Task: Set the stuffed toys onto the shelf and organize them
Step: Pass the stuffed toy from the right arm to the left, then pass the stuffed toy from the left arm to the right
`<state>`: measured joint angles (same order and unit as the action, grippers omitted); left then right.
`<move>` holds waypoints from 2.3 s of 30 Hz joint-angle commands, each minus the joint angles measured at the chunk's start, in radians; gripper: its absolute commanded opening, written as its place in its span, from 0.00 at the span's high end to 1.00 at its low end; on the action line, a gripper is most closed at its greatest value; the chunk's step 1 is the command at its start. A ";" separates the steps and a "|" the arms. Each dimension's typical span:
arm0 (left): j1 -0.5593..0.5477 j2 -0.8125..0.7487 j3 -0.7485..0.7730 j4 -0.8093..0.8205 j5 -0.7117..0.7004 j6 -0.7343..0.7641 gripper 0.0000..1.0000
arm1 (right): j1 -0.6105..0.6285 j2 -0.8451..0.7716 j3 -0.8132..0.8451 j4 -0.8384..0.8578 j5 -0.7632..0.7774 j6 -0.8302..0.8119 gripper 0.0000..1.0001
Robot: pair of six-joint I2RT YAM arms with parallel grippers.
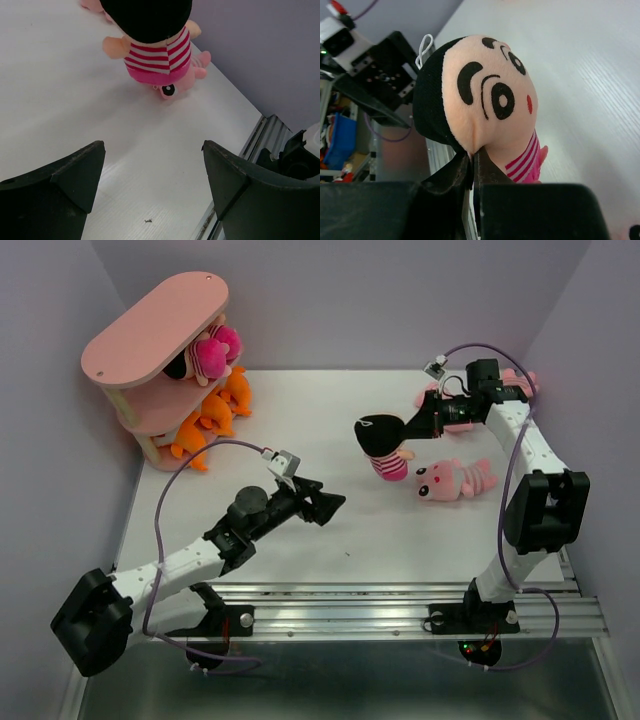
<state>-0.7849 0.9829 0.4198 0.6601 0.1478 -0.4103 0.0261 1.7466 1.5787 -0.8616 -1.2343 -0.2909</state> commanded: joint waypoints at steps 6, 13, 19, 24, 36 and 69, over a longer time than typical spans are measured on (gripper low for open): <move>-0.022 0.118 0.042 0.311 0.024 -0.036 0.09 | 0.003 0.024 0.081 -0.320 -0.355 -0.220 0.99; -0.024 0.207 0.144 0.354 0.059 -0.015 0.09 | 0.003 0.019 0.049 -0.396 -0.406 -0.355 0.99; -0.031 0.336 0.246 0.352 0.090 -0.013 0.09 | 0.012 -0.022 0.044 -0.396 -0.406 -0.358 0.99; -0.053 0.390 0.293 0.352 0.088 -0.010 0.09 | 0.021 -0.055 0.004 -0.358 -0.406 -0.335 0.99; -0.068 0.490 0.410 0.337 0.076 -0.022 0.71 | 0.061 -0.085 -0.042 -0.301 -0.340 -0.301 0.96; 0.090 0.513 0.201 0.622 0.694 -0.420 1.00 | 0.282 -0.160 -0.046 -0.331 0.022 -0.714 0.05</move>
<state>-0.6914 1.4971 0.5800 1.1713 0.7715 -0.8032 0.2527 1.6577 1.5608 -1.2743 -1.2671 -1.0286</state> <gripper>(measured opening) 0.122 0.981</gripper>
